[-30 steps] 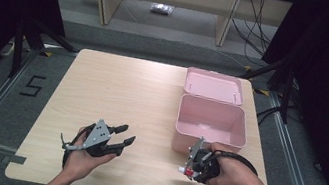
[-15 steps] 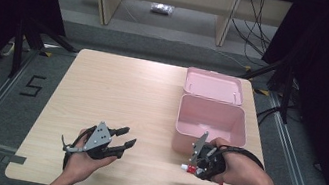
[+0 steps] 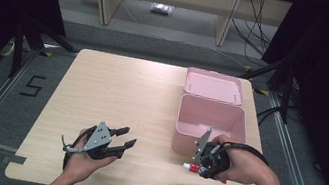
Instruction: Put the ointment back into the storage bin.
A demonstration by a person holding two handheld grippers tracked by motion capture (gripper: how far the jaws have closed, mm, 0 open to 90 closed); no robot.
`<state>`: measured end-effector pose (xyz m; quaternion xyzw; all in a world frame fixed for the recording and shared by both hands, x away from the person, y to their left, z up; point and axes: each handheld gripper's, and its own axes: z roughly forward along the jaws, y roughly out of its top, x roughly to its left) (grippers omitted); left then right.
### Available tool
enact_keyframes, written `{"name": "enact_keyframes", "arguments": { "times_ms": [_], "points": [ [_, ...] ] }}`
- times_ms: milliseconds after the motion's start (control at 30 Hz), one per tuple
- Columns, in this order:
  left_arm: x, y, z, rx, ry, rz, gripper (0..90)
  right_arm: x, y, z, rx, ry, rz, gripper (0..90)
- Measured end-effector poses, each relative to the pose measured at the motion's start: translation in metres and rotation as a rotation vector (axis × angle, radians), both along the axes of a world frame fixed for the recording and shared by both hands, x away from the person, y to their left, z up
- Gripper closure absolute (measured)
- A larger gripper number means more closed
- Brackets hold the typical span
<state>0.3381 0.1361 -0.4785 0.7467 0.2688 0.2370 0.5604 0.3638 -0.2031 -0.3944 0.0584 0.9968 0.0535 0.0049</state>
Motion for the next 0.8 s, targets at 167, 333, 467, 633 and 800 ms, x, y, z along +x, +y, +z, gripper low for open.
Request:
{"name": "enact_keyframes", "arguments": {
  "times_ms": [167,333,467,633,800],
  "points": [
    [0.0,-0.001,0.0,-0.002,-0.001,-0.001,52.0,0.003,-0.002,0.007,0.0,-0.012,0.032,72.0],
    [0.0,0.0,0.0,0.0,0.001,-0.001,52.0,0.005,-0.004,0.015,0.016,-0.011,0.039,72.0],
    [0.0,-0.001,0.001,-0.003,0.0,-0.002,52.0,0.004,-0.005,0.021,0.012,-0.007,-0.001,72.0],
    [0.0,-0.001,0.001,-0.017,-0.005,-0.008,51.9,0.006,-0.007,0.026,0.011,-0.022,-0.007,72.0],
    [0.0,-0.001,0.0,-0.014,-0.004,-0.009,51.9,0.01,-0.009,0.031,0.017,-0.031,0.015,72.0]
  ]
}}
